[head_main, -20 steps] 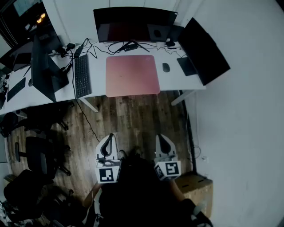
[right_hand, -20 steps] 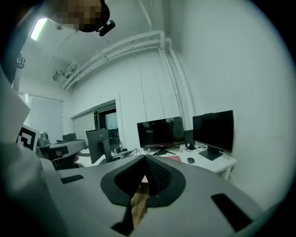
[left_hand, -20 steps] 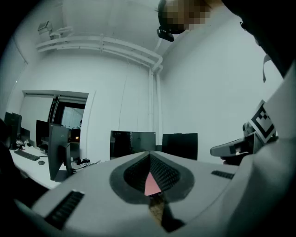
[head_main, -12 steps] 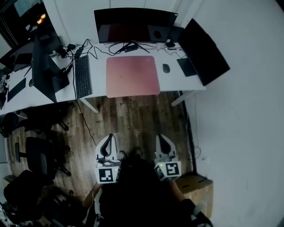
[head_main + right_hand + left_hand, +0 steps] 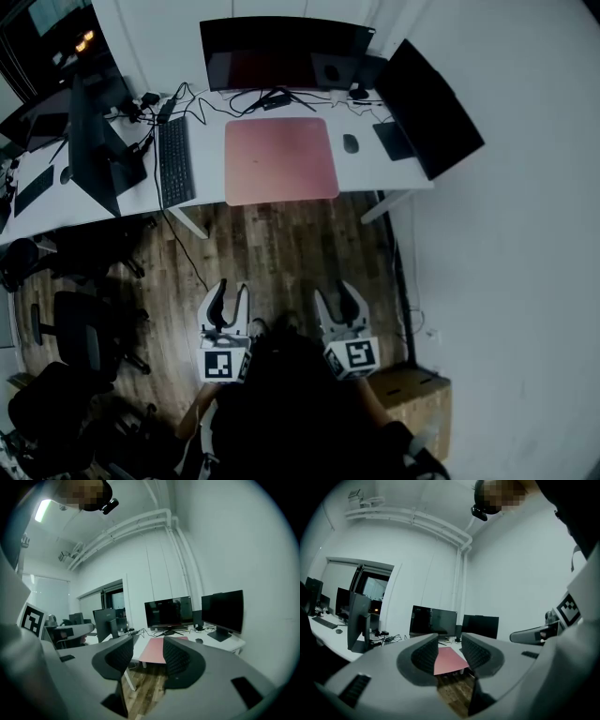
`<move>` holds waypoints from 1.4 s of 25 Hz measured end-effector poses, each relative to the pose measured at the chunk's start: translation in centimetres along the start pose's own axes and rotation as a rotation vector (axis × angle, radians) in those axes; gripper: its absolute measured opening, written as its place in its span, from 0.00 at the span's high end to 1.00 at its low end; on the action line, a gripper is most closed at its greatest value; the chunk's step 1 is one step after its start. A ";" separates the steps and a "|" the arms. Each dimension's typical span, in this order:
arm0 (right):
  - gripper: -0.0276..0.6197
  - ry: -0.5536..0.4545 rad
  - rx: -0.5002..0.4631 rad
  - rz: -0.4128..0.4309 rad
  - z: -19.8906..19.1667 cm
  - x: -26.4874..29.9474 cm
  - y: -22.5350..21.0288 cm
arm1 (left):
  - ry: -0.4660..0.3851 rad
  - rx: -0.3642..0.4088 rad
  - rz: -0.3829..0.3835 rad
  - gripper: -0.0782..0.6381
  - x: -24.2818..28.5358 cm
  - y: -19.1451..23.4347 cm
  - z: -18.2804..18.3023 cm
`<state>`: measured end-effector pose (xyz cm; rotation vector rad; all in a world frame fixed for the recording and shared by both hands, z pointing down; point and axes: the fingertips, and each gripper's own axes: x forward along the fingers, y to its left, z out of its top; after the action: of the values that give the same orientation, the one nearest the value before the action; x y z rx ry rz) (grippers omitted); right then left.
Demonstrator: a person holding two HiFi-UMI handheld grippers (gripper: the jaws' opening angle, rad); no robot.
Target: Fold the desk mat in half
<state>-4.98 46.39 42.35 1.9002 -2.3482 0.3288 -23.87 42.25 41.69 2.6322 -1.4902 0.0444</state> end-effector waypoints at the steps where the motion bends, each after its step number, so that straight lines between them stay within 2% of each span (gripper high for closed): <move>1: 0.68 -0.005 -0.004 -0.002 0.0 0.0 0.2 | -0.008 -0.016 0.002 0.70 0.0 0.1 0.2; 3: 0.68 -0.016 -0.019 -0.013 -0.3 -0.1 0.2 | -0.030 -0.040 0.008 0.70 -0.1 0.3 0.9; 9: 0.68 -0.019 0.004 -0.029 0.3 0.2 2.2 | -0.062 -0.010 -0.026 0.70 -0.6 1.1 0.8; 11: 0.68 -0.010 -0.006 -0.043 -0.2 0.4 1.8 | -0.057 0.013 -0.042 0.70 -0.4 1.2 0.3; 15: 0.68 0.002 -0.063 -0.076 -1.4 0.7 0.2 | -0.042 -0.008 -0.056 0.70 0.0 1.1 -0.6; 18: 0.68 0.010 -0.045 -0.071 -1.4 1.7 -0.5 | -0.024 -0.003 -0.044 0.70 0.8 1.1 -1.1; 25: 0.68 0.033 -0.052 -0.032 -0.3 5.9 -5.3 | -0.005 0.052 -0.013 0.70 5.9 -0.1 -1.5; 35: 0.68 0.079 -0.115 0.089 1.6 14.2 -15.2 | 0.033 0.028 0.063 0.70 18.1 -3.3 -0.9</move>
<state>6.91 29.45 45.38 1.7052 -2.3506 0.2651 -11.65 28.59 43.78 2.5921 -1.5734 0.1150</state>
